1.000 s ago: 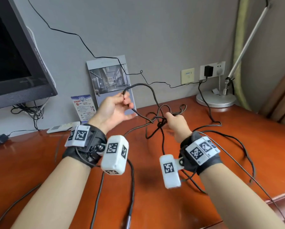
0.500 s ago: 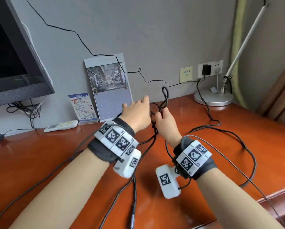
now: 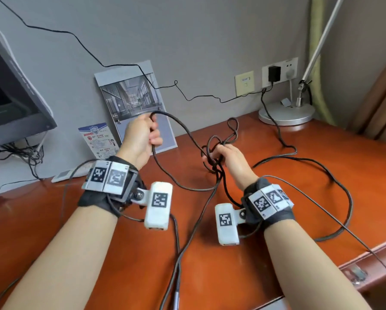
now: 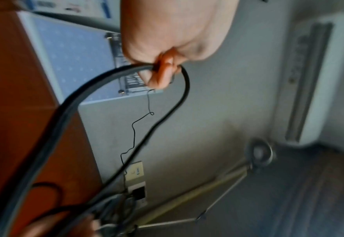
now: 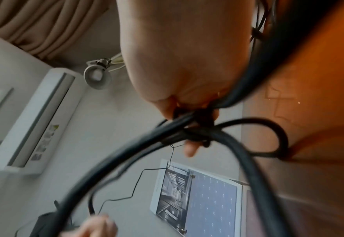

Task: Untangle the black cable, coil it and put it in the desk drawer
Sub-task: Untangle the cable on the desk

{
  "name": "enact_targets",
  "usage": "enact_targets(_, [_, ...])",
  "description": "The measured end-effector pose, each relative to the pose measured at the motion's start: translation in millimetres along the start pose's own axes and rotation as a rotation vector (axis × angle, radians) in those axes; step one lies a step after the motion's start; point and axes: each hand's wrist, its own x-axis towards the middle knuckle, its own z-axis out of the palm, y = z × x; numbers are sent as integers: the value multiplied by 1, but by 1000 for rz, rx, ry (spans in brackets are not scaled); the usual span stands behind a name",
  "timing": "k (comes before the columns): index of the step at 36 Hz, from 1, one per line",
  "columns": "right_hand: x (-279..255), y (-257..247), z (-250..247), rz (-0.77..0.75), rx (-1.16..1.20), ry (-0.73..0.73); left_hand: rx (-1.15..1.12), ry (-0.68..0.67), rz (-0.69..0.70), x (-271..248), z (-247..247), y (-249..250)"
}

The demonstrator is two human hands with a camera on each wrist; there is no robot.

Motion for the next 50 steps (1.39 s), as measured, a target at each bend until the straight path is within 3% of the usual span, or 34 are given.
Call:
enact_targets(3, [6, 5, -3, 17, -172, -21, -303, 163, -70, 14, -14, -3])
enact_targets(5, [12, 10, -10, 44, -310, 41, -437, 293, -118, 25, -33, -5])
enact_targets(8, [16, 16, -18, 41, -384, 122, -396, 415, -208, 33, -61, -14])
enact_targets(10, [16, 21, -15, 26, -423, 131, -205, 413, -289, 33, -68, -24])
enact_targets(12, [13, 23, -11, 15, -437, 142, 161, 384, -311, 34, -67, -34])
enact_targets(14, [9, 23, -10, -8, -415, 156, 545, 416, -151, 35, -60, -41])
enact_targets(16, [6, 21, -11, -33, -359, 154, 836, 282, 79, 26, -41, -41])
enact_targets(19, [4, 20, -10, -82, -317, 138, 1149, -142, 297, 5, 0, -45])
enact_targets(21, [3, 19, -8, -100, -296, 135, 1317, -293, 324, -4, 22, -50])
enact_targets(23, [1, 18, -7, -104, -282, 139, 1407, -305, 277, -6, 37, -54])
enact_targets(27, [0, 20, -8, -78, -262, 172, 1277, -234, 178, -4, 44, -62])
enact_targets(34, [3, 21, -7, -125, -355, 65, 749, -98, 89, 2, 24, -59])
enact_targets(42, [5, 17, -4, -258, -747, 85, 477, 125, 153, 12, -1, -33])
enact_targets(45, [8, 15, -6, -324, -896, 165, 424, 202, 203, 13, -9, -26])
enact_targets(50, [10, 14, -9, -283, -951, 171, 462, 285, 252, 11, -23, -22])
